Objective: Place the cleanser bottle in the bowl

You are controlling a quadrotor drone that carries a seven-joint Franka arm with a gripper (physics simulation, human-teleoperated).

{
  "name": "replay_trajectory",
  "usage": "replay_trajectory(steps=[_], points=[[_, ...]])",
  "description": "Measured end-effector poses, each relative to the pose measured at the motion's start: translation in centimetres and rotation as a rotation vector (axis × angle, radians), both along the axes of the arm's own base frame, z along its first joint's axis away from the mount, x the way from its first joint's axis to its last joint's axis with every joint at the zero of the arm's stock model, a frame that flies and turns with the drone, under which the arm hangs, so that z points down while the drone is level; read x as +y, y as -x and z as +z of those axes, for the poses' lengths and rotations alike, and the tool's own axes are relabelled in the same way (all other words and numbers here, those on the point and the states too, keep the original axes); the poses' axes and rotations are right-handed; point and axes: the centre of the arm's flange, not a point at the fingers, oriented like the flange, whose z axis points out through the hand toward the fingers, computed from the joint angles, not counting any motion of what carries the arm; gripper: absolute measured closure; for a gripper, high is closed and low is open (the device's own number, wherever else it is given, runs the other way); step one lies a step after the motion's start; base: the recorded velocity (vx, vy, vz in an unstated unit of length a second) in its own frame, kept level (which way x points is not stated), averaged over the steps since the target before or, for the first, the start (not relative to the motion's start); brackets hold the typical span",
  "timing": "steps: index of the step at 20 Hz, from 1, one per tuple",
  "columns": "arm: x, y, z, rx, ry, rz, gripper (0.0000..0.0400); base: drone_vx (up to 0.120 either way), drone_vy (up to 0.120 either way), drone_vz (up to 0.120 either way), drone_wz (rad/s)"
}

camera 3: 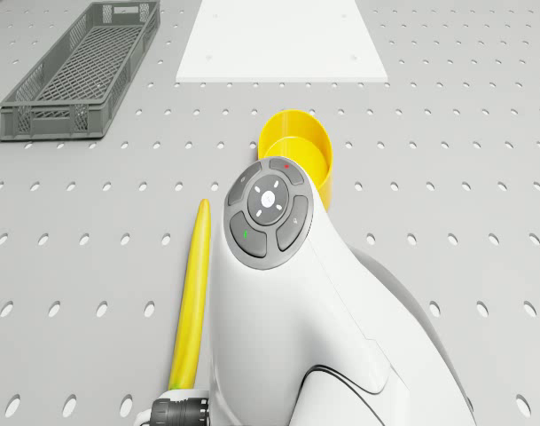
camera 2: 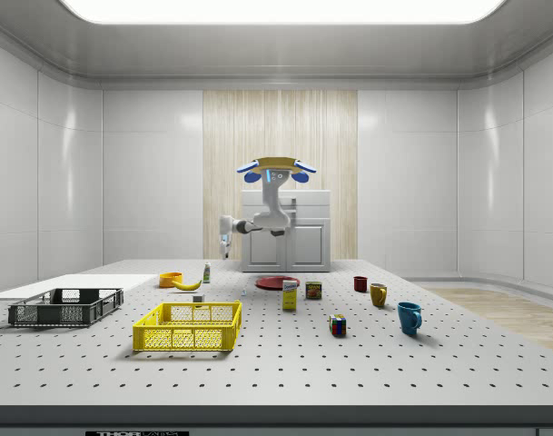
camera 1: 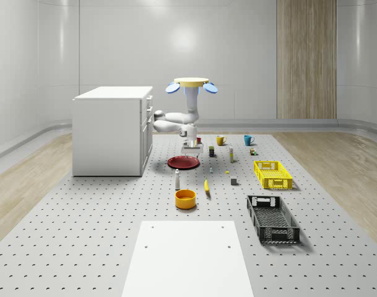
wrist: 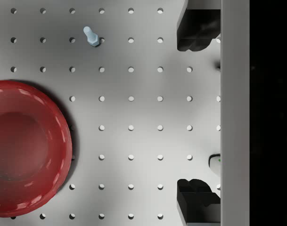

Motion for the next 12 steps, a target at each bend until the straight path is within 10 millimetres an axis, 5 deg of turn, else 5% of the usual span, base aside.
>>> replay_trajectory(steps=[12], points=[[0.00,0.00,0.00,0.000,0.000,0.000,0.0000,0.120,0.000,0.000,0.000]])
